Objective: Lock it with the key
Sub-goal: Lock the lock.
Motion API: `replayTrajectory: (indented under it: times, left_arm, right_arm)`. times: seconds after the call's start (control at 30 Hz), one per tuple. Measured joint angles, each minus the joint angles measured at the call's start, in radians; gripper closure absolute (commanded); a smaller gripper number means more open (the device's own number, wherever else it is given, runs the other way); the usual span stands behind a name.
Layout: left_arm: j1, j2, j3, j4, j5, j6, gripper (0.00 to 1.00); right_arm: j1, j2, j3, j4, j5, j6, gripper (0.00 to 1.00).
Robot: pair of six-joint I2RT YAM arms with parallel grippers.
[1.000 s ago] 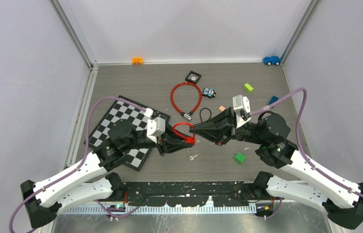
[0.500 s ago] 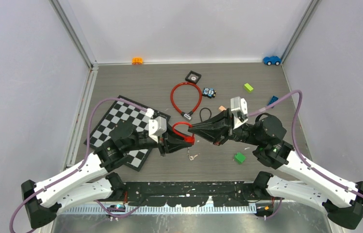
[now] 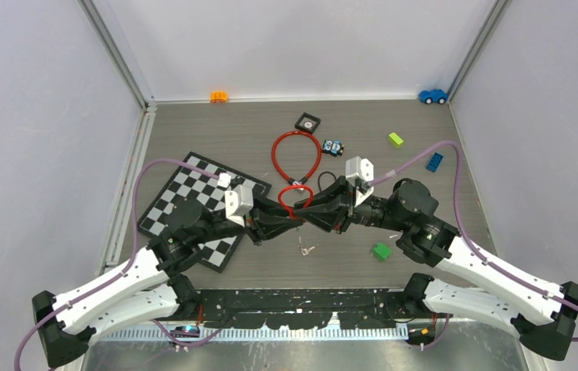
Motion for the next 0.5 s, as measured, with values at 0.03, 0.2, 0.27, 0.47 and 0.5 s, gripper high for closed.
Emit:
replayTrajectory:
  times: [0.03,0.2,0.27,0.47,0.5]
  left_arm:
    - [0.0,-0.002,-0.004,0.001,-0.002,0.0,1.0]
    - [-0.002,-0.002,-0.017,0.004,-0.011,-0.004,1.0]
    - [-0.002,-0.002,-0.019,0.005,-0.013,-0.008,1.0]
    - [-0.003,-0.004,-0.022,0.013,-0.021,-0.011,1.0]
    - [-0.003,-0.006,-0.022,0.015,-0.021,-0.011,1.0]
  right_arm:
    - [0.0,-0.002,0.0,-0.007,0.001,-0.004,0.71]
    - [0.002,-0.005,0.001,-0.039,0.001,-0.019,0.65]
    - [0.002,-0.007,0.002,-0.05,0.0,-0.023,0.62]
    - [0.001,-0.038,0.013,-0.108,-0.026,-0.043,0.57]
    - [0.001,-0.046,0.017,-0.12,-0.032,-0.047,0.56]
